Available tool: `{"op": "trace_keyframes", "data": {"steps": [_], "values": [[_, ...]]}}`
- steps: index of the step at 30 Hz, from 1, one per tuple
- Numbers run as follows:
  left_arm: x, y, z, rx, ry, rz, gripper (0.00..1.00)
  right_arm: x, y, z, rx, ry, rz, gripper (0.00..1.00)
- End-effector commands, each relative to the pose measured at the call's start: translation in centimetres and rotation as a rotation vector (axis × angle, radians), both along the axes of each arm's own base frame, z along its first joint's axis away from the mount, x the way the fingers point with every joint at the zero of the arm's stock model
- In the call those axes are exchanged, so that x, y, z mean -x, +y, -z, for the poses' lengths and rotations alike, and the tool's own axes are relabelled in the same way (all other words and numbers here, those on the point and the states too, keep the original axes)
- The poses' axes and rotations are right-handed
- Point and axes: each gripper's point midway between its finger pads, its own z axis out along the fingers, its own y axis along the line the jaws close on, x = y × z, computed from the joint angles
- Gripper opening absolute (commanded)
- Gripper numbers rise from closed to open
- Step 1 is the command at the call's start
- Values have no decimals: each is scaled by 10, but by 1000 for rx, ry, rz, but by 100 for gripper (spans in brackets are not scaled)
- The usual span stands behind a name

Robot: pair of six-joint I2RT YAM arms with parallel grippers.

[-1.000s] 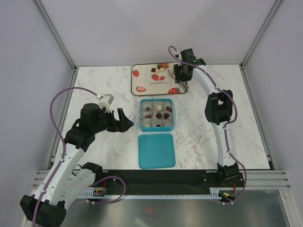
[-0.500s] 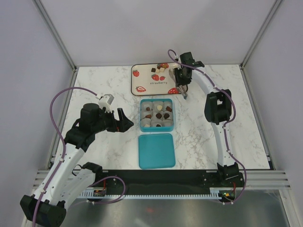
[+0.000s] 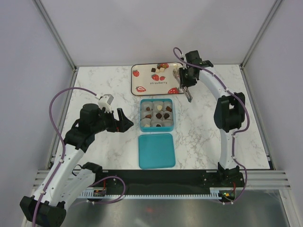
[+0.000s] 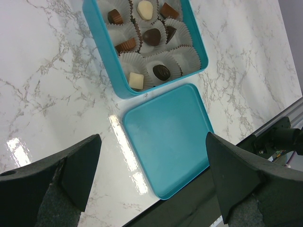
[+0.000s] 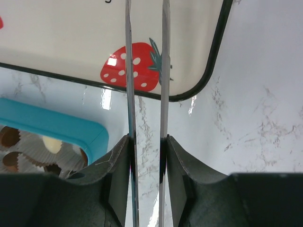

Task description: Pack the chocolate

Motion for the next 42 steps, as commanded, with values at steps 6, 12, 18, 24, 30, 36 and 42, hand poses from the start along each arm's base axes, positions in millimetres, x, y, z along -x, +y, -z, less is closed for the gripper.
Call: {"op": "trace_keyframes", "data": {"steps": [6,12,18,24,30,36,42], "values": [[1,-1,-6,-4,-40,25,100,47,3,-53,-95,-25,-5,40],[2,-2,-7,1,-43,29,100,114,14,-66,-152,14,-80,40],[3,-4,-7,7,-39,39,100,194,32,-55,-142,109,-193,40],[4,-4,-10,13,-50,43,100,242,30,-68,-144,123,-258,40],[5,-5,-12,16,-55,47,100,278,35,-62,-172,188,-300,41],[6,-4,-12,18,-58,47,100,290,31,-49,-159,227,-298,41],[6,-4,-12,17,-58,45,100,296,30,-45,-141,241,-294,41]]}}
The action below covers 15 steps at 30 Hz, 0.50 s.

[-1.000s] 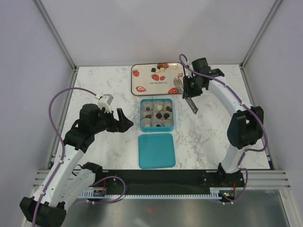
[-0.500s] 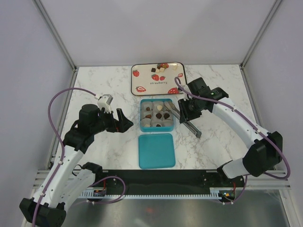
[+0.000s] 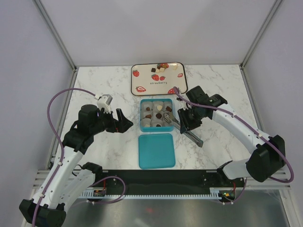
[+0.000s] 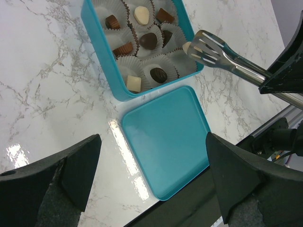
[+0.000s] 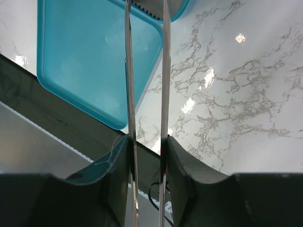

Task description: Pack the chocolate

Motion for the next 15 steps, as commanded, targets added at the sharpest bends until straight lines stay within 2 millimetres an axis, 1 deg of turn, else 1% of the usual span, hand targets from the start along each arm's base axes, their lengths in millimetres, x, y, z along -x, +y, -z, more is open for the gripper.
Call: {"op": "trace_keyframes", "data": {"steps": [1,6,15], "values": [[3,-5,-4,6,-28,46,100,4,1,-6,-11,-20,3,41],[2,-4,-4,4,-27,43,100,7,-2,0,14,-12,1,42],[1,-4,-3,1,-26,36,100,2,0,-2,25,-18,-1,45]]}}
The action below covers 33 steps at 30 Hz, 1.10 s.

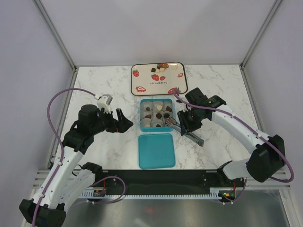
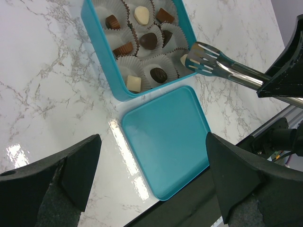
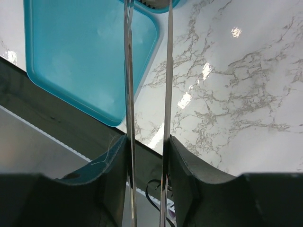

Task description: Pack the chocolate

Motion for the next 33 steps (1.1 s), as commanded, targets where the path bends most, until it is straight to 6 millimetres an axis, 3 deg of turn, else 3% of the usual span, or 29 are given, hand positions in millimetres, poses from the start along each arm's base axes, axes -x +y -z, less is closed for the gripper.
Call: {"op": "trace_keyframes", "data": {"steps": [1,22,25,29,32,33], "values": [[1,-4,-2,0,-25,36,100,-7,2,-10,-2,-40,12,45],[2,-4,-4,2,-28,37,100,-18,4,-18,10,-74,16,49],[1,-4,-4,1,-28,36,100,-21,10,-30,-25,-94,22,49],[1,-4,-3,0,-25,36,100,-30,19,-65,-99,-168,37,48],[1,-4,-3,1,-27,36,100,-38,16,-87,-100,-229,57,48],[1,-4,-3,2,-28,37,100,-47,7,-89,-53,-269,90,48]]}}
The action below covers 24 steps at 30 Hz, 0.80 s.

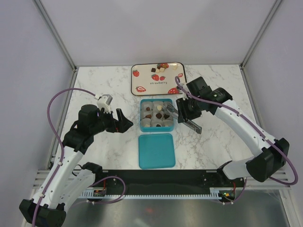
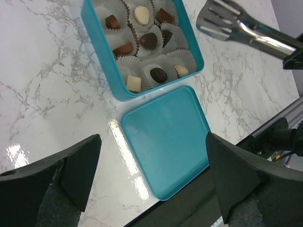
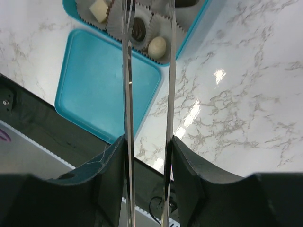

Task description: Pack the chocolate

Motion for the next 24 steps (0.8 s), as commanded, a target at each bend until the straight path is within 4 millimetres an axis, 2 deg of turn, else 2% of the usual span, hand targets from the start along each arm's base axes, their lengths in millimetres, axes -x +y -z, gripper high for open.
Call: {"op": "trace_keyframes", "data": {"steps": [1,5,9,10,11,13,15,16,18,19,21,22,24], "values": [[2,-4,-4,3,-29,39,100,-18,-11,-41,17,-139,74,48],[2,-4,-5,4,-33,38,100,-47,-38,-51,88,-191,183,47],[3,-4,-4,4,-32,39,100,-84,-79,-50,205,-242,312,47],[3,-5,-4,7,-30,42,100,-95,-99,-54,237,-259,372,47],[3,-5,-4,5,-29,41,100,-104,-106,-47,267,-244,377,47],[3,-6,-3,6,-24,47,100,-123,-125,-45,329,-258,430,47],[4,-7,-2,7,-17,54,100,-136,-135,-42,370,-272,454,48],[4,-7,-3,8,-20,54,100,-149,-142,-33,384,-266,474,48],[4,-6,-3,7,-22,51,100,-164,-146,-17,388,-254,466,49],[3,-6,-3,5,-23,48,100,-168,-150,-2,400,-223,464,50],[3,-6,-4,6,-27,47,100,-177,-155,14,399,-215,471,50],[3,-5,-4,4,-28,44,100,-176,-164,31,411,-174,483,50],[3,-5,-5,3,-33,40,100,-179,-169,43,395,-152,492,50]]}}
